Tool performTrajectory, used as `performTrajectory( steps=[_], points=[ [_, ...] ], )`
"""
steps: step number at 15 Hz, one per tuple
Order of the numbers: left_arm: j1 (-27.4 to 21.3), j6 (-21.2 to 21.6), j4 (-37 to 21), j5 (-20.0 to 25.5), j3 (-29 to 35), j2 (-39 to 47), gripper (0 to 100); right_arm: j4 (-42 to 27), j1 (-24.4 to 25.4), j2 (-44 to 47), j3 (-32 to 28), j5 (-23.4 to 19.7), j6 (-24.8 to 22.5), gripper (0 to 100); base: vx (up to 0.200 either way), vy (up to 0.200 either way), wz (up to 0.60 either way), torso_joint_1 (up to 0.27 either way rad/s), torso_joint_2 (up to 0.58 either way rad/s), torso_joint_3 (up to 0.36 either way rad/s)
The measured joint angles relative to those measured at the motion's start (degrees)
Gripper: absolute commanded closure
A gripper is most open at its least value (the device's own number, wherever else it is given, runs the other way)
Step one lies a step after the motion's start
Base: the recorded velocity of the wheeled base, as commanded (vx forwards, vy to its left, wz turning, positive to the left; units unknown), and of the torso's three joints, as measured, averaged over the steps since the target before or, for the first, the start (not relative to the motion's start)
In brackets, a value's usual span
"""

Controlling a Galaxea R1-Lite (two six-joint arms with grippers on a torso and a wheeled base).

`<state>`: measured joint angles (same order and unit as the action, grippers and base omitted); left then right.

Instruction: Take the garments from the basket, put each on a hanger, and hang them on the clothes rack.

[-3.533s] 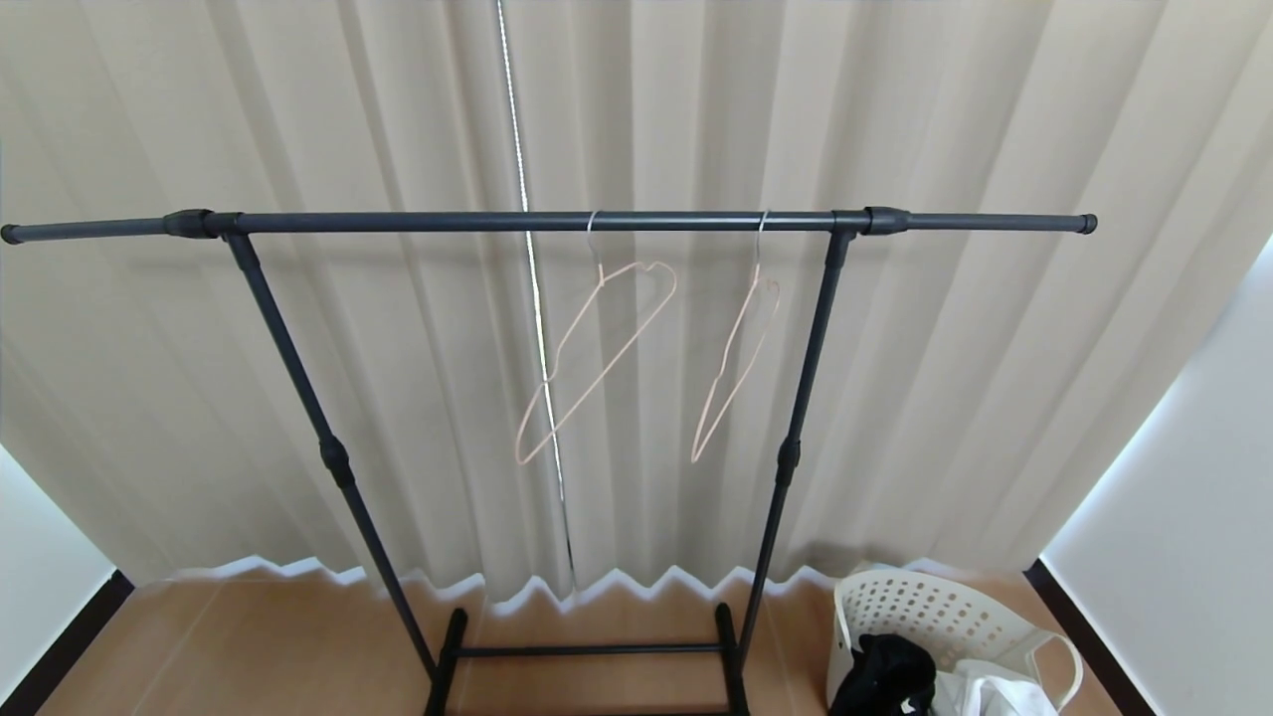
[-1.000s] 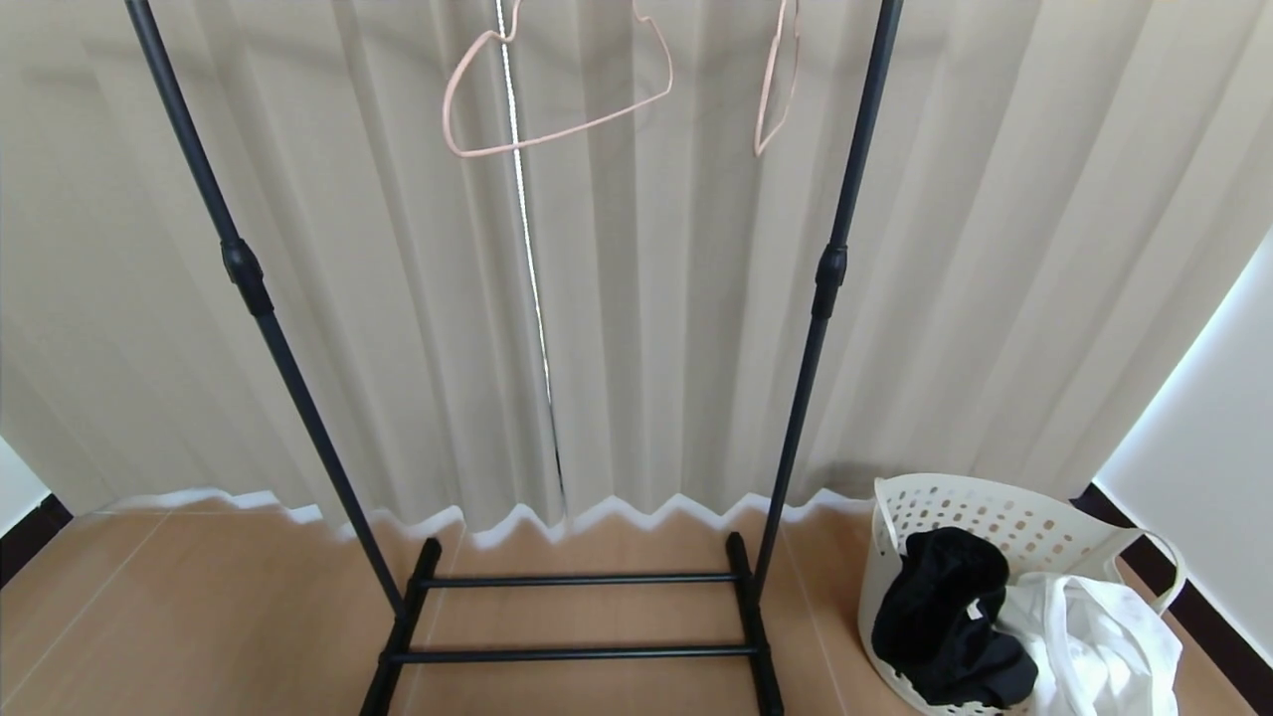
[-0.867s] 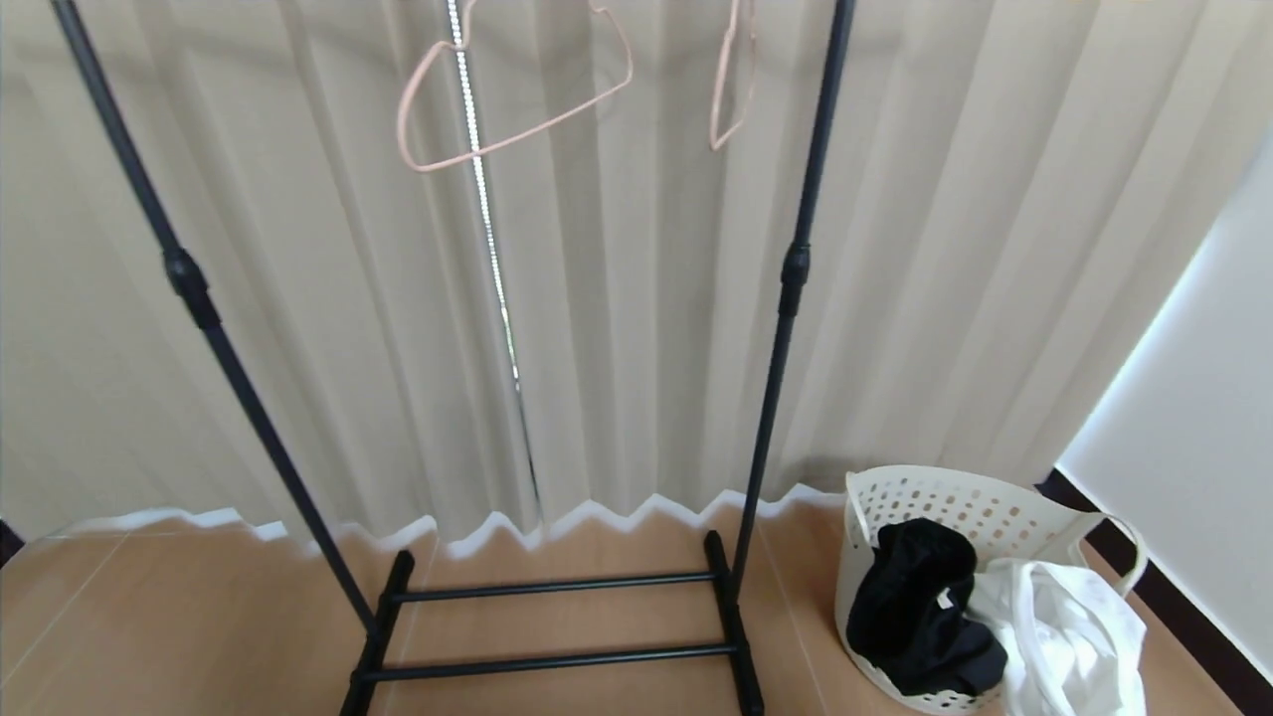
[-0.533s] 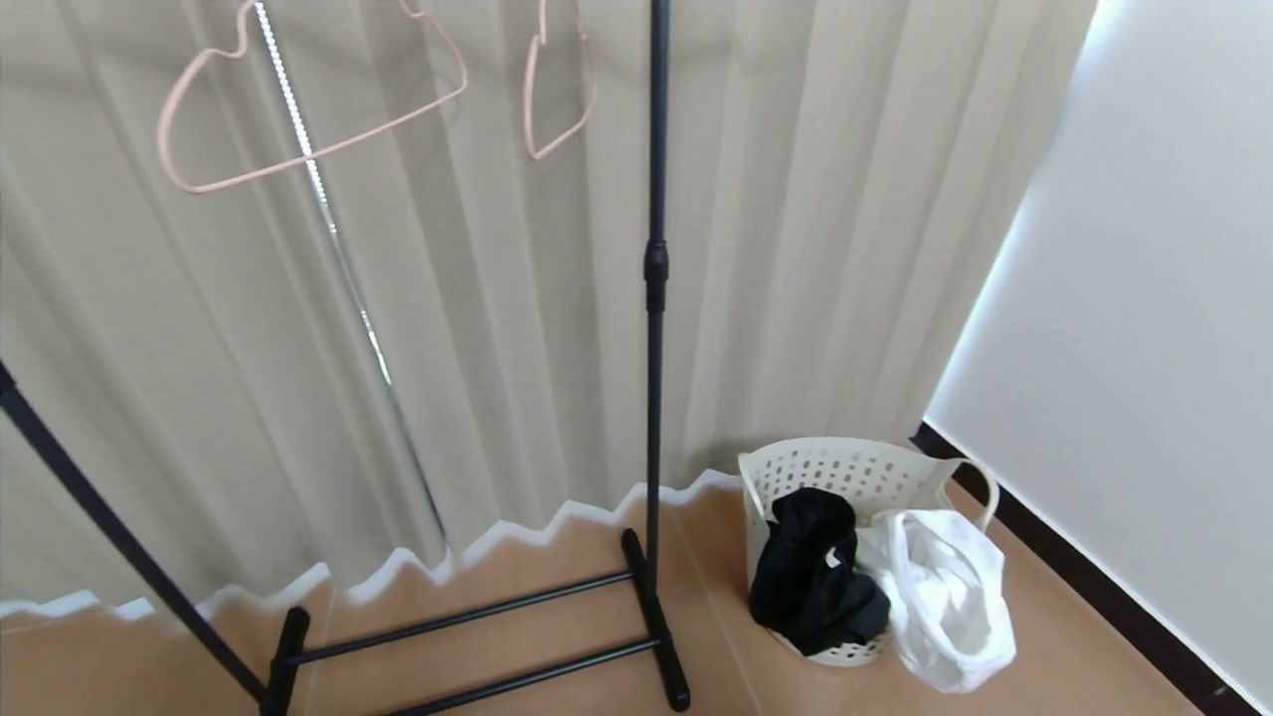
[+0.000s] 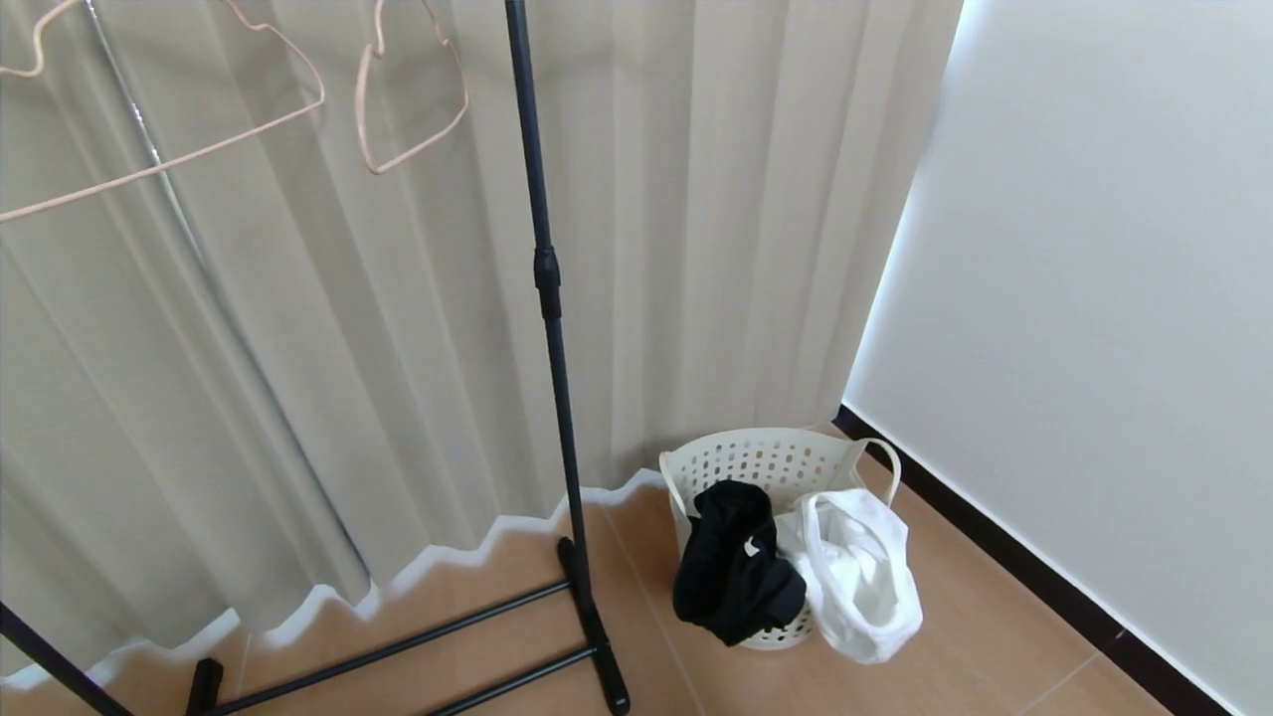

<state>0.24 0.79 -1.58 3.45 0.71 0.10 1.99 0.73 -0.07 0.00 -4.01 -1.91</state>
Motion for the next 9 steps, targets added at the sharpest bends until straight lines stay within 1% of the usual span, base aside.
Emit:
performTrajectory(
  steps=[2,5,9],
  points=[
    [-0.1,-0.1,-0.1,-0.1,0.0,0.0,0,0.0,0.0,0.0,0.0,0.0,0.0,0,0.2,0.0,0.0,0.007,0.0,0.0],
    [0.0,-0.1,-0.1,-0.1,0.0,0.0,0,0.0,0.0,0.0,0.0,0.0,0.1,0,0.2,0.2,0.0,0.001,0.0,0.001],
    [-0.1,-0.2,-0.1,-0.3,0.0,0.0,0,0.1,-0.1,0.0,0.0,0.0,0.2,0,0.0,0.0,0.0,0.0,0.0,0.0]
  ],
)
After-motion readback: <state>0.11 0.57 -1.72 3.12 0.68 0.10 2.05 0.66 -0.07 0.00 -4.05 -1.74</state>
